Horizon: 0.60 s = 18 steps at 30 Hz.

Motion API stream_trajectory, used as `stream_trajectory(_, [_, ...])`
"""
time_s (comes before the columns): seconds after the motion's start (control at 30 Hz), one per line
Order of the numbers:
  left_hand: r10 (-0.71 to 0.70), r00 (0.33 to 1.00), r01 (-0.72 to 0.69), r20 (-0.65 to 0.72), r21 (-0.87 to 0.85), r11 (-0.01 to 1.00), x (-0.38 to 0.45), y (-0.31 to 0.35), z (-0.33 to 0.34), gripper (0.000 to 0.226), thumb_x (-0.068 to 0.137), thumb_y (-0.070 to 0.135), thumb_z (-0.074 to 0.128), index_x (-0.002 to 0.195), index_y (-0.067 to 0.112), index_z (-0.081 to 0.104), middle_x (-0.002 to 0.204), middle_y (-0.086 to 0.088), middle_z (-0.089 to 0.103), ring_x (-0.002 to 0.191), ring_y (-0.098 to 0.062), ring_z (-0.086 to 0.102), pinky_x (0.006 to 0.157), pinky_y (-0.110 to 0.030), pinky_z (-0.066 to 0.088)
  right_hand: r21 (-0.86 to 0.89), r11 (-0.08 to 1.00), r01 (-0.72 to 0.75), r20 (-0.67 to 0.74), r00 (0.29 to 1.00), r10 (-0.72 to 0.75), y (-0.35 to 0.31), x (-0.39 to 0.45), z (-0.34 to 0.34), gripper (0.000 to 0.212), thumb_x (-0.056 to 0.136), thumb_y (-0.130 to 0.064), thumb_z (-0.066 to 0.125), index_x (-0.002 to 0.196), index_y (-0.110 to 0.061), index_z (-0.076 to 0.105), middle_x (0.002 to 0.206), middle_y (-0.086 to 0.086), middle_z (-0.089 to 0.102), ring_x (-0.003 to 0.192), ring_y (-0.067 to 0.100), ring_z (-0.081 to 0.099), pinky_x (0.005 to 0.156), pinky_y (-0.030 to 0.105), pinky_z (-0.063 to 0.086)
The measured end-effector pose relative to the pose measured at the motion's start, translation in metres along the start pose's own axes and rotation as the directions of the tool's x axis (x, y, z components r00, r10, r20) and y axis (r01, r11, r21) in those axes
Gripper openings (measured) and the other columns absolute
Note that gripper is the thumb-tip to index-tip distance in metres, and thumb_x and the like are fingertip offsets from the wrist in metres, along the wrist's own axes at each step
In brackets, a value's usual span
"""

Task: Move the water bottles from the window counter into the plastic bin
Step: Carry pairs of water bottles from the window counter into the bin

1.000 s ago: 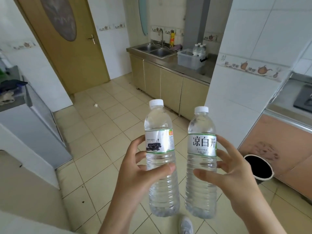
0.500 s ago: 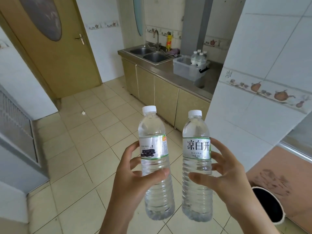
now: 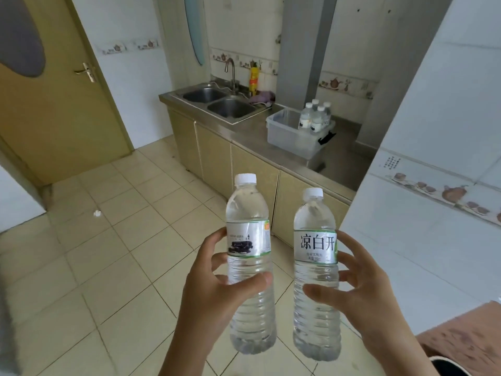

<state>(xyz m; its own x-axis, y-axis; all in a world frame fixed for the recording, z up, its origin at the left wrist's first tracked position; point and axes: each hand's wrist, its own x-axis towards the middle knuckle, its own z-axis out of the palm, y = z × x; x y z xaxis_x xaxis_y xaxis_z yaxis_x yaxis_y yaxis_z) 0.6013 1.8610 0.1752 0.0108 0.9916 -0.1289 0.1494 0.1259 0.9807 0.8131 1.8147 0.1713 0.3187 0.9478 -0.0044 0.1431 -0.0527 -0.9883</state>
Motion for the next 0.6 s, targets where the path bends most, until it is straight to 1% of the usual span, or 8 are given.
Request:
stream_trajectory(0.1, [0.055,0.998,-0.056,0.034,0.033,0.998,0.06,0.015,0.005,0.085,0.037,0.051,0.087,0.108,0.074,0.046,0.103,0.021,0.069,0.073,-0.007,0.075,0.078,-0.045,0.06,0.011,1.0,0.002,-0.022,1.0,-0.001,-0.003,0.051,0.012,0.087,0.049,0.002,0.088,0.106,-0.053,0.054,0.092,-0.03,0.07,0.075,0.004,0.067,0.058,0.019,0.053])
stream_trajectory(0.17, [0.076,0.996,-0.078,0.052,0.042,0.996,0.095,0.024,0.011,0.086,0.038,0.051,0.087,0.11,0.073,0.046,0.105,0.02,0.068,0.074,-0.008,0.075,0.078,-0.047,0.061,0.02,1.0,-0.002,-0.037,0.999,0.003,-0.006,0.081,0.017,0.088,0.048,0.001,0.089,0.106,-0.054,0.053,0.091,-0.032,0.069,0.075,0.001,0.067,0.052,0.014,0.052])
stream_trajectory(0.2, [0.081,0.995,-0.084,0.059,0.042,0.996,0.115,0.026,0.015,0.086,0.038,0.051,0.087,0.111,0.072,0.046,0.105,0.02,0.068,0.074,-0.008,0.075,0.078,-0.048,0.061,0.023,1.0,-0.01,-0.045,0.999,0.011,-0.006,0.099,0.018,0.089,0.047,0.0,0.089,0.107,-0.054,0.053,0.092,-0.031,0.069,0.076,0.001,0.068,0.052,0.014,0.052])
stream_trajectory(0.27, [0.088,0.993,-0.092,0.078,0.052,0.994,0.139,0.031,0.021,0.087,0.039,0.05,0.088,0.112,0.07,0.047,0.106,0.019,0.069,0.074,-0.01,0.076,0.079,-0.049,0.06,0.011,1.0,-0.011,-0.048,0.999,0.011,-0.01,0.121,0.02,0.09,0.045,-0.003,0.09,0.109,-0.054,0.053,0.094,-0.027,0.07,0.076,0.004,0.068,0.058,0.021,0.053])
stream_trajectory(0.37, [0.076,0.993,-0.081,0.086,0.062,0.995,0.19,0.033,0.038,0.088,0.038,0.05,0.088,0.114,0.07,0.046,0.109,0.018,0.068,0.074,-0.01,0.076,0.08,-0.049,0.06,-0.008,1.0,0.0,-0.071,0.997,0.0,-0.006,0.171,0.018,0.095,0.043,-0.004,0.092,0.117,-0.051,0.055,0.099,-0.013,0.073,0.076,0.008,0.068,0.066,0.032,0.054])
stream_trajectory(0.47, [0.047,0.995,-0.053,0.087,0.074,0.996,0.241,0.032,0.06,0.087,0.038,0.048,0.088,0.111,0.071,0.046,0.106,0.018,0.07,0.074,-0.01,0.076,0.081,-0.049,0.059,-0.012,1.0,0.006,-0.063,0.998,-0.007,0.006,0.229,0.013,0.098,0.043,-0.003,0.093,0.12,-0.049,0.055,0.105,-0.005,0.072,0.072,0.009,0.067,0.061,0.026,0.054])
stream_trajectory(0.53, [0.025,0.997,-0.031,0.079,0.07,0.997,0.276,0.033,0.077,0.086,0.038,0.047,0.088,0.109,0.071,0.047,0.104,0.018,0.072,0.074,-0.011,0.076,0.081,-0.051,0.059,0.005,1.0,0.001,-0.057,0.998,0.0,0.016,0.271,0.01,0.097,0.043,-0.003,0.093,0.119,-0.05,0.055,0.105,-0.007,0.073,0.072,0.009,0.067,0.055,0.023,0.053])
stream_trajectory(0.6, [0.01,0.997,-0.016,0.072,0.084,0.996,0.313,0.035,0.096,0.086,0.037,0.048,0.088,0.11,0.07,0.047,0.103,0.019,0.071,0.075,-0.011,0.076,0.081,-0.05,0.059,0.019,1.0,-0.005,-0.063,0.998,0.007,0.023,0.315,0.006,0.097,0.042,-0.004,0.093,0.117,-0.053,0.055,0.103,-0.012,0.073,0.072,0.009,0.067,0.056,0.024,0.053])
